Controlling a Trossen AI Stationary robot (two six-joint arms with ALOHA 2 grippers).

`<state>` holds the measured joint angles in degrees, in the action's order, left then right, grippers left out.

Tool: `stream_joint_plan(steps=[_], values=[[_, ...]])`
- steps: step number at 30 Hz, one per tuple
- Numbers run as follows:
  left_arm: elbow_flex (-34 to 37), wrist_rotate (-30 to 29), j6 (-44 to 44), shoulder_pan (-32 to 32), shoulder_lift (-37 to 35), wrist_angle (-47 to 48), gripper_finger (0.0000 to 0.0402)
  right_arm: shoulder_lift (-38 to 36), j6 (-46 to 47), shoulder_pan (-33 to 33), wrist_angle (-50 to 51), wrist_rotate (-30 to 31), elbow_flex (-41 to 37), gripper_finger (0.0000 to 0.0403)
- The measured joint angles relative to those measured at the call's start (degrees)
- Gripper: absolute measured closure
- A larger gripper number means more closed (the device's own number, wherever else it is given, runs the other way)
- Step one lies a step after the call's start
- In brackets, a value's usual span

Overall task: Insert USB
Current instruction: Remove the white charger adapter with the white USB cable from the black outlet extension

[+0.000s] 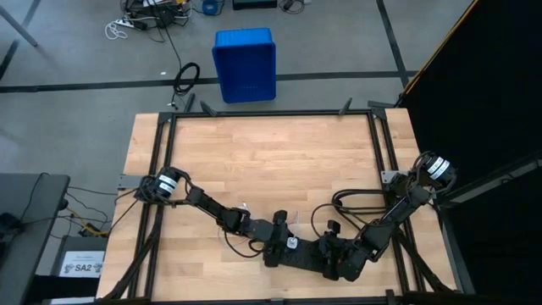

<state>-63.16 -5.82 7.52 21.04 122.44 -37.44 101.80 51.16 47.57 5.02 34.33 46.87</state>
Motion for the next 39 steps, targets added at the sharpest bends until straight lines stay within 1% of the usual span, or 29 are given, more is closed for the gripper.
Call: stream_joint_plan(steps=[2,3,10,18,28,33,39], values=[[0.0,0.21,-0.01,-0.02,-0.03,-0.04,0.0274,0.0,0.02,0.0,0.0,0.02,0.0,0.0242],[0.0,0.21,-0.03,-0.02,-0.03,-0.06,0.0275,0.0,0.02,0.0,0.0,0.02,0.0,0.0242],[0.08,-0.34,-0.29,-0.02,-1.23,0.6,0.0275,0.0,0.07,0.0,0.0,0.05,0.0,0.0243],[0.28,-2.72,-3.98,0.04,-4.03,5.46,0.0275,0.11,-0.01,-0.15,-0.02,1.33,-0.04,0.0244],[0.28,-3.69,-4.49,0.02,-4.09,4.66,0.0275,0.09,-0.24,-0.66,0.11,0.74,-0.04,0.0246],[0.28,-1.06,-2.27,-0.47,-4.09,4.95,0.0275,0.07,-0.28,-1.14,0.04,0.22,-0.04,0.0246],[0.26,-0.84,-1.43,-1.11,-4.09,3.86,0.0275,0.0,-0.18,-1.24,0.17,-0.61,-0.04,0.0247]])
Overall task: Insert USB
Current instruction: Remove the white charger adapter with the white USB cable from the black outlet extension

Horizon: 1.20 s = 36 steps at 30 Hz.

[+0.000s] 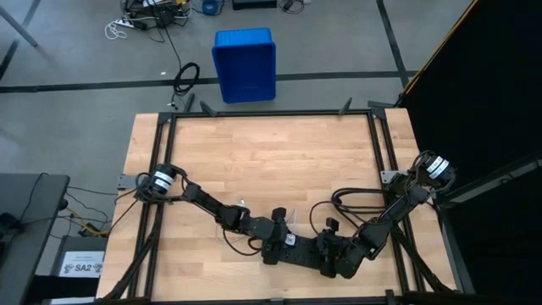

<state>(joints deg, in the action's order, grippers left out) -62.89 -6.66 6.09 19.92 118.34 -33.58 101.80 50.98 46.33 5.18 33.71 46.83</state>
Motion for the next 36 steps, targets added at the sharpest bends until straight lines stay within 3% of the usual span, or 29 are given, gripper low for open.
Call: stream_joint_plan(steps=[36], values=[[0.0,1.12,-3.93,-1.47,0.0,-1.36,0.0275,-0.13,1.96,-0.05,0.69,-0.79,0.0,0.0256]])
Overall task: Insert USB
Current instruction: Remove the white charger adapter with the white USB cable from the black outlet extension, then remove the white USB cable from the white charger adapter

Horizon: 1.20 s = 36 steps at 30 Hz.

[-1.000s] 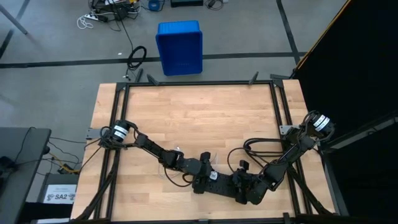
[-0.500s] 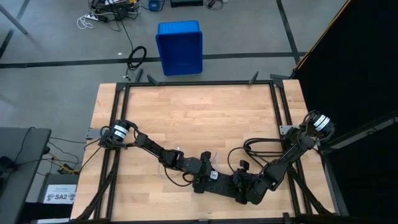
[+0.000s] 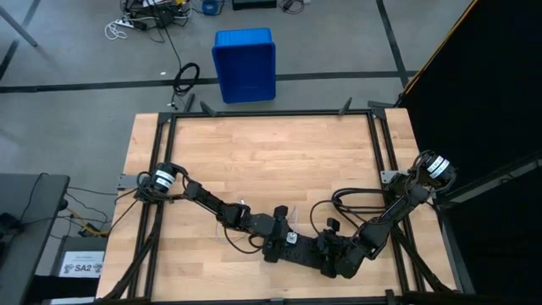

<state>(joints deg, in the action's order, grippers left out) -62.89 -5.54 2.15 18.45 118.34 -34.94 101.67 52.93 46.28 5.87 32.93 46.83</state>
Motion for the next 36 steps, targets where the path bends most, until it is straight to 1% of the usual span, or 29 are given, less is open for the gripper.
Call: stream_joint_plan(steps=[9,23,24,25,27,28,29,31,34,35,36], values=[[0.0,1.28,-0.58,-0.26,0.0,-0.03,0.0275,0.0,0.69,0.0,0.11,-0.09,0.0,0.0257],[0.0,0.96,-2.54,-0.28,0.0,-0.55,0.0275,-0.04,0.82,-0.17,0.15,-0.39,0.0,0.0261],[0.0,0.32,-3.27,-0.26,0.0,-3.89,0.0275,-0.04,0.84,-0.17,0.11,-0.48,0.0,0.0261],[-0.68,-0.25,-3.42,-0.36,-0.65,-6.7,0.0275,-0.04,0.83,-0.2,-0.18,-0.55,0.01,0.0261],[-0.29,-1.08,-3.55,-0.56,-8.58,-4.61,0.0275,-0.04,0.82,-0.22,-0.26,-0.8,0.04,0.0261],[-0.3,-1.17,-3.59,-0.59,-13.9,-4.82,0.0275,-0.04,0.82,-0.22,-0.26,-0.71,0.04,0.0261],[-0.87,-1.08,-3.53,-0.67,-15.75,-7.03,0.0275,-0.04,0.82,-0.22,-0.26,-0.85,0.04,0.0261],[-1.56,-0.66,-3.17,-0.62,-18.08,-8.12,0.0275,-0.04,0.81,-0.22,-0.26,-0.69,0.04,0.0263],[-0.32,-0.08,-3.0,-0.43,-16.03,-1.21,0.0275,-0.02,0.05,-0.26,-0.44,-0.5,0.02,0.0264],[0.2,0.17,-3.32,-0.44,-14.93,1.56,0.0275,-0.02,-0.05,-0.26,-0.44,-0.5,0.02,0.0264],[0.26,0.04,-3.34,-0.58,-12.66,2.31,0.0275,-0.02,-0.07,-0.26,-0.42,-0.52,0.02,0.0264]])
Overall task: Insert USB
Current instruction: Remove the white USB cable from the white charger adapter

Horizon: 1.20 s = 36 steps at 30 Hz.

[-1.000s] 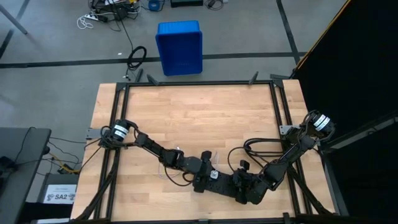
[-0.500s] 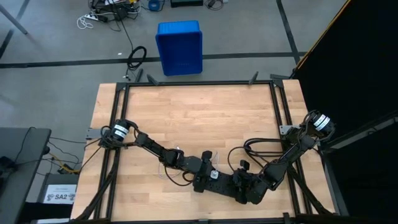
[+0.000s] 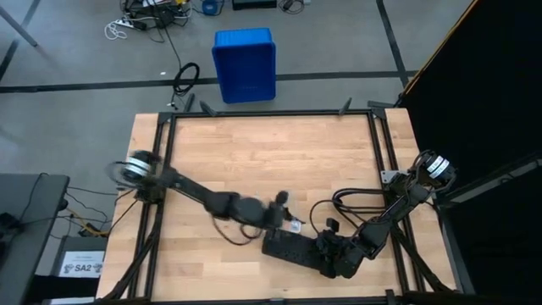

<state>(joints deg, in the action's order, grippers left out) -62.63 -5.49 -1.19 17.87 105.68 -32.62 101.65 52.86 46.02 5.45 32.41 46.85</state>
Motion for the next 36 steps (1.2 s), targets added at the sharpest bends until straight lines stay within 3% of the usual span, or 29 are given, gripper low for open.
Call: stream_joint_plan(steps=[6,11,14,21,29,36], values=[[0.09,-1.81,2.39,0.27,-4.14,3.02,0.0275,0.02,-1.69,-0.26,0.02,0.62,0.02,0.0265],[2.78,-3.39,3.18,0.04,-1.64,10.49,0.0275,0.02,-4.33,-1.53,0.36,1.89,0.02,0.0264],[2.45,-6.81,3.02,0.15,-3.36,7.77,0.0275,0.02,-6.96,-3.17,0.55,2.08,0.02,0.0266],[3.62,-10.57,3.54,-0.12,-2.12,15.65,0.0275,-0.08,-15.02,-6.33,0.08,2.64,0.04,0.0261],[3.43,-12.14,4.46,-0.09,-2.19,18.96,0.0275,-7.86,-19.58,-6.1,3.79,1.56,-0.63,0.0252],[3.41,-11.87,4.47,0.16,-2.42,17.81,0.0275,-13.98,-18.96,-6.47,2.85,8.66,-0.37,0.0232]])
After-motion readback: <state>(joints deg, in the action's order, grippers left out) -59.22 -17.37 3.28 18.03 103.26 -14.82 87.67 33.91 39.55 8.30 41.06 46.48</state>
